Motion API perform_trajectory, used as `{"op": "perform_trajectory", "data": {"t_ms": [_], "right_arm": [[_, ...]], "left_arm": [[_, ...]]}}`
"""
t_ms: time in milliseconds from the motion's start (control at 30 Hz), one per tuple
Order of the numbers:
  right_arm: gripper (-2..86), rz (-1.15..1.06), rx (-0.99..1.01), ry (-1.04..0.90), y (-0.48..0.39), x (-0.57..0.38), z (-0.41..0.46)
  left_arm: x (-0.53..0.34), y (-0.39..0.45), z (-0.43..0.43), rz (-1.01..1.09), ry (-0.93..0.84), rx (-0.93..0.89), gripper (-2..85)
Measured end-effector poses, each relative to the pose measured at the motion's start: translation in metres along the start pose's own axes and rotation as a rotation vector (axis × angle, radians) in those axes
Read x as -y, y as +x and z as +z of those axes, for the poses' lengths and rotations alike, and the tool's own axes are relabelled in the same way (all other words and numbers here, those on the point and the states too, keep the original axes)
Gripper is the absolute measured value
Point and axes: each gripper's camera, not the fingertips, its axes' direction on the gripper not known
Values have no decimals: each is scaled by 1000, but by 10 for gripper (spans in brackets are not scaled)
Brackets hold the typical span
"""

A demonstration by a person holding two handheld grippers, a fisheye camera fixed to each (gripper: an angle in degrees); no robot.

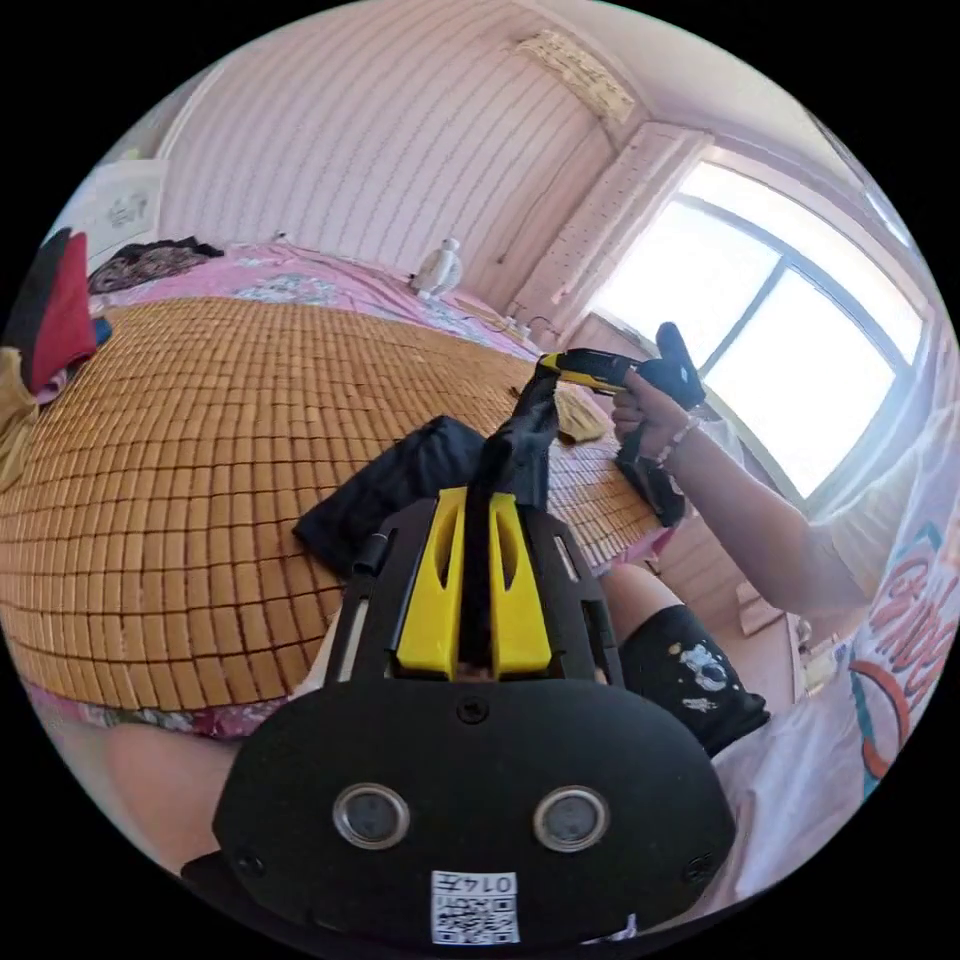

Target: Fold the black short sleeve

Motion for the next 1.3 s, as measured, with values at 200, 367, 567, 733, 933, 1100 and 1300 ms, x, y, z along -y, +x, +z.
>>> {"op": "perform_trajectory", "data": {"t_ms": [200,367,567,733,933,1100,1300], "right_arm": [[115,-102,-141,-205,-18,14,102],[139,-219,-293,-251,-35,3,130],[131,-282,-380,-308,-63,-1,170],[41,-317,-314,-297,-82,-16,161],[23,-273,-129,-142,-95,-50,96],[20,-277,-52,88,-112,-106,-3],[22,-246,-149,232,-105,-117,-112]], "left_arm": [[2,-75,18,-220,-103,224,125],[14,-74,28,-115,-109,237,127],[25,-70,58,19,-236,343,123],[30,-56,54,80,-284,341,49],[26,-36,30,185,-275,370,10],[34,7,-40,293,-143,181,-2],[88,54,-42,349,-132,-50,-2]]}}
